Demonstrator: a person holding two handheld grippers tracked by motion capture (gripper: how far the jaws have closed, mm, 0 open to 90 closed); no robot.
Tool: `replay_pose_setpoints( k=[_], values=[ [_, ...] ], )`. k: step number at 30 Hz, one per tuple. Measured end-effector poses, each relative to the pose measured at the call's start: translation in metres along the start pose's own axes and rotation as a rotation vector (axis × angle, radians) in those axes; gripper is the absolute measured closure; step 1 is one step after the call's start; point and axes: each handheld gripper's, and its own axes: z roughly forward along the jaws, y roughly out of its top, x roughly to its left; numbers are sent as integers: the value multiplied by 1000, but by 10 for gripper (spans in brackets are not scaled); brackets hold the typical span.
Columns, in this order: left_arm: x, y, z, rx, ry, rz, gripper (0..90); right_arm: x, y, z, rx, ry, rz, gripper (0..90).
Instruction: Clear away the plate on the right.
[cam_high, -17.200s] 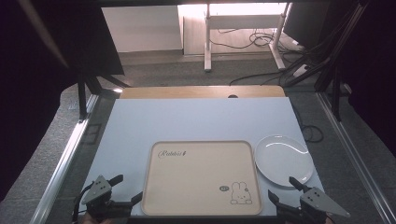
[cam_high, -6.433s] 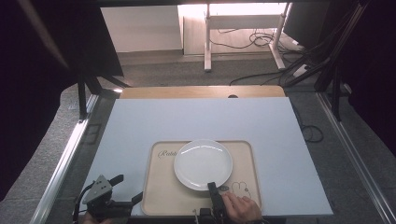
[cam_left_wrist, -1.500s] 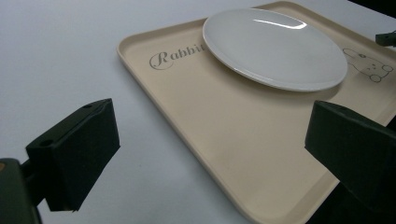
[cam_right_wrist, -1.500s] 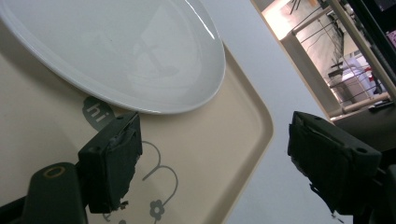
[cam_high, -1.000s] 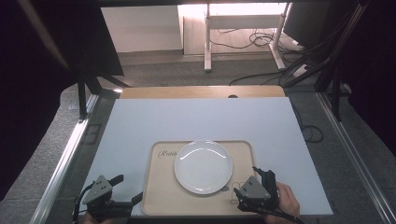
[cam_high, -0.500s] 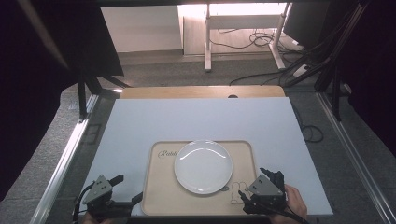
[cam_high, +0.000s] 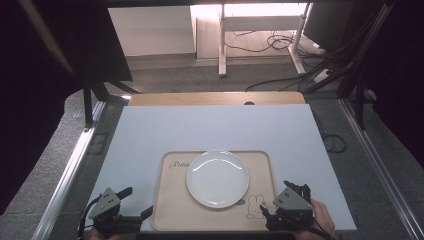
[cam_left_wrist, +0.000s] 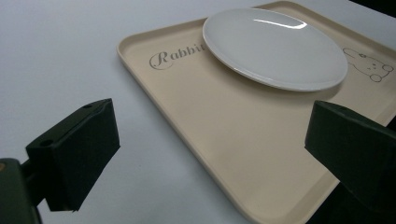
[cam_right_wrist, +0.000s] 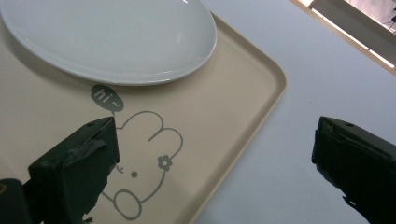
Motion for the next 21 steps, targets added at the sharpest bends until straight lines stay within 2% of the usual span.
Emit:
replay_pose_setpoints(
  k=[12, 21],
  values=[
    [0, 0, 0, 0, 0, -3, 28, -9, -8, -12, -28, -22, 53, 4],
    [0, 0, 0, -1, 0, -3, 28, -19, -20, -22, -44, -61, 92, 0]
  ],
)
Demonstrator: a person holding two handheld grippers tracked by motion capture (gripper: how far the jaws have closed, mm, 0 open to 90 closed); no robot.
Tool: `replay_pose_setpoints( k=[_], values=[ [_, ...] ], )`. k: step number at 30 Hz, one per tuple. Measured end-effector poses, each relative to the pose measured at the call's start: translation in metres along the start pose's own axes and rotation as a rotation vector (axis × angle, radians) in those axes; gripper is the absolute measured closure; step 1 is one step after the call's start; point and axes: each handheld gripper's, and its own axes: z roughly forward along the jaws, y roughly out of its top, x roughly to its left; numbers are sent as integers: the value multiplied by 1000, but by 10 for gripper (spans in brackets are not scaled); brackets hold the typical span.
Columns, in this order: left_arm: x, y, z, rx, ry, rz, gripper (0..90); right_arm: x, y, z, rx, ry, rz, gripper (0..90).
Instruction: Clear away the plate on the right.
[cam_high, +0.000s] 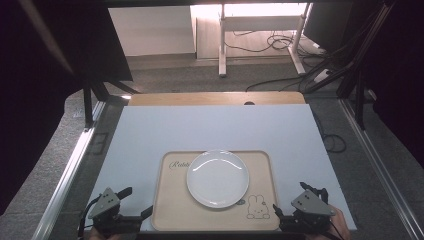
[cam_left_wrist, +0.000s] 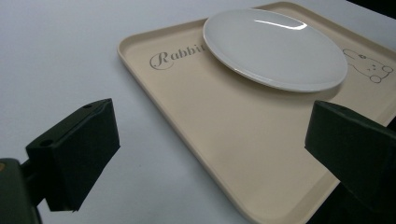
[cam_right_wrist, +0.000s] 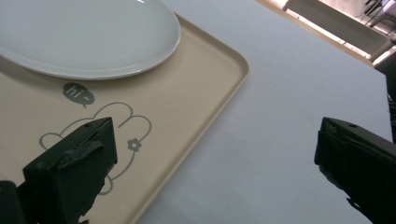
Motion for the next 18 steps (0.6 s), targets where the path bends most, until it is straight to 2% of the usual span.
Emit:
replay_pose_setpoints(
  k=[9, 18],
  values=[
    [0, 0, 0, 0, 0, 2, 28, -9, -13, -7, -9, -21, 55, 0],
    [0, 0, 0, 2, 0, 4, 27, -16, -28, -3, 7, -15, 101, 0]
  ],
)
